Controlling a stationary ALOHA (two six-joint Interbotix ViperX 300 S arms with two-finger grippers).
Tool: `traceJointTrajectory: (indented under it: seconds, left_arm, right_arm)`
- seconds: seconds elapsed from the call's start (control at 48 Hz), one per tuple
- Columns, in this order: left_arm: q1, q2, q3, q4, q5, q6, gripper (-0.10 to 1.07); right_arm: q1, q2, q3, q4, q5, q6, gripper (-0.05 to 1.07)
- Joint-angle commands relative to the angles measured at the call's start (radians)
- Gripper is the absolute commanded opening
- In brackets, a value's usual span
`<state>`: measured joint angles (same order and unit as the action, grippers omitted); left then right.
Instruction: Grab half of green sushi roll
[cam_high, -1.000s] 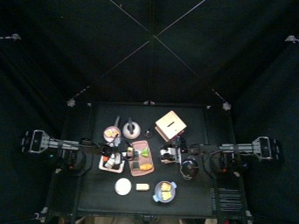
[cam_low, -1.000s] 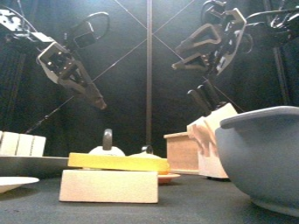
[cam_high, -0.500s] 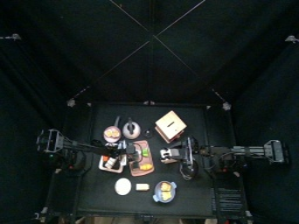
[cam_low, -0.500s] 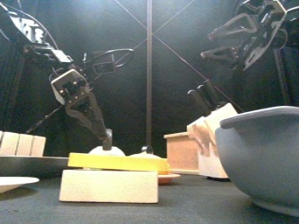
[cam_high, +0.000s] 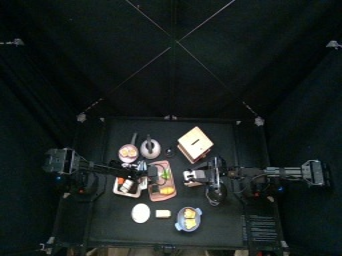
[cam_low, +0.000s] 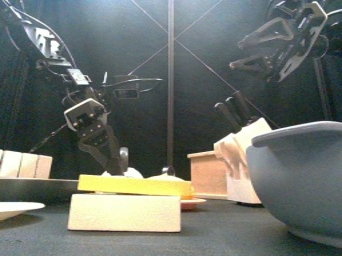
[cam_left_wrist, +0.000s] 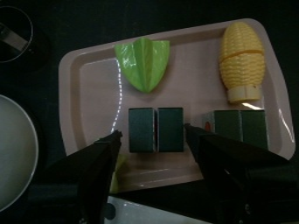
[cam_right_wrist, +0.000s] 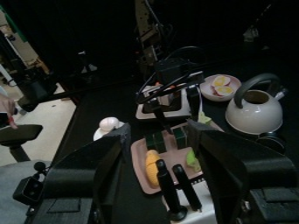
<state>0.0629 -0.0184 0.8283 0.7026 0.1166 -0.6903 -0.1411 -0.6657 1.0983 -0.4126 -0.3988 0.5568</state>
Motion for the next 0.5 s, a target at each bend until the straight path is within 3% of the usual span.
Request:
traceJointTrajectory:
  seconds: [0.0,0.312,0.479]
  left_arm:
    - [0.006,0.002,-0.028,-0.002,-0.002,0.000,0.94]
    - [0.009,0.021,-0.043,0.009,-0.002,0.000,0.91]
    - [0.009,0.020,-0.043,0.012,-0.002,0.000,0.81]
  right_arm:
    - [-0.002,-0.002,-0.008,0.002,-0.009,-0.003,0.88]
    - [-0.005,-0.002,-0.005,0.002,-0.003,-0.003,0.88]
    - [-0.006,-0.002,-0.005,0.002,-0.003,-0.002,0.88]
